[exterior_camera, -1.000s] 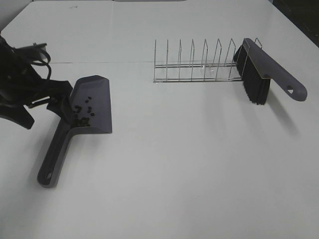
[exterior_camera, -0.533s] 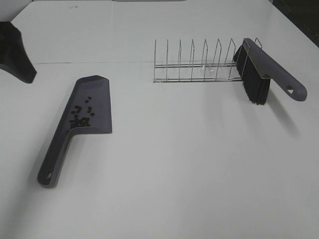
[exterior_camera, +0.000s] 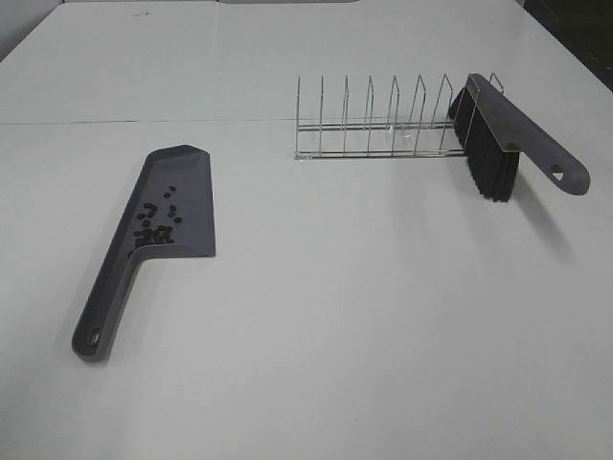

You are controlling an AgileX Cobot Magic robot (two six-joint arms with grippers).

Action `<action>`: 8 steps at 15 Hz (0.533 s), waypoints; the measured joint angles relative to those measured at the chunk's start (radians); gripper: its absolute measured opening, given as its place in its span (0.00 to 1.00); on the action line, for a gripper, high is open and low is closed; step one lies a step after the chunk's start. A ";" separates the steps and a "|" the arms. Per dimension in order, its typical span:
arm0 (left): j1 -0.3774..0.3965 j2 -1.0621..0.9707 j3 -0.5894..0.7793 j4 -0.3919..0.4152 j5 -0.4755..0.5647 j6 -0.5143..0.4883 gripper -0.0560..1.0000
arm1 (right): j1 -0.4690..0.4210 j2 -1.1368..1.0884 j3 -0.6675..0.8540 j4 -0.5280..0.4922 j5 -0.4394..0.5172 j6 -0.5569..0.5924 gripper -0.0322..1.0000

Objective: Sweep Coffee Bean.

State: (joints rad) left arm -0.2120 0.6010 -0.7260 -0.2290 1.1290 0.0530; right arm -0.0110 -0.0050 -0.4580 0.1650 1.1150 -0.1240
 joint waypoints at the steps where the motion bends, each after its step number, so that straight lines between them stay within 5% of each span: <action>1: 0.000 -0.055 0.020 0.000 0.007 0.000 0.80 | 0.000 0.000 0.000 0.000 0.000 0.000 0.78; 8: 0.000 -0.567 0.151 0.088 0.091 -0.002 0.80 | 0.000 0.000 0.000 0.000 0.000 -0.001 0.78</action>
State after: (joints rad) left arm -0.2120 0.0340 -0.5750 -0.1410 1.2200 0.0510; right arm -0.0110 -0.0050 -0.4580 0.1650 1.1150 -0.1250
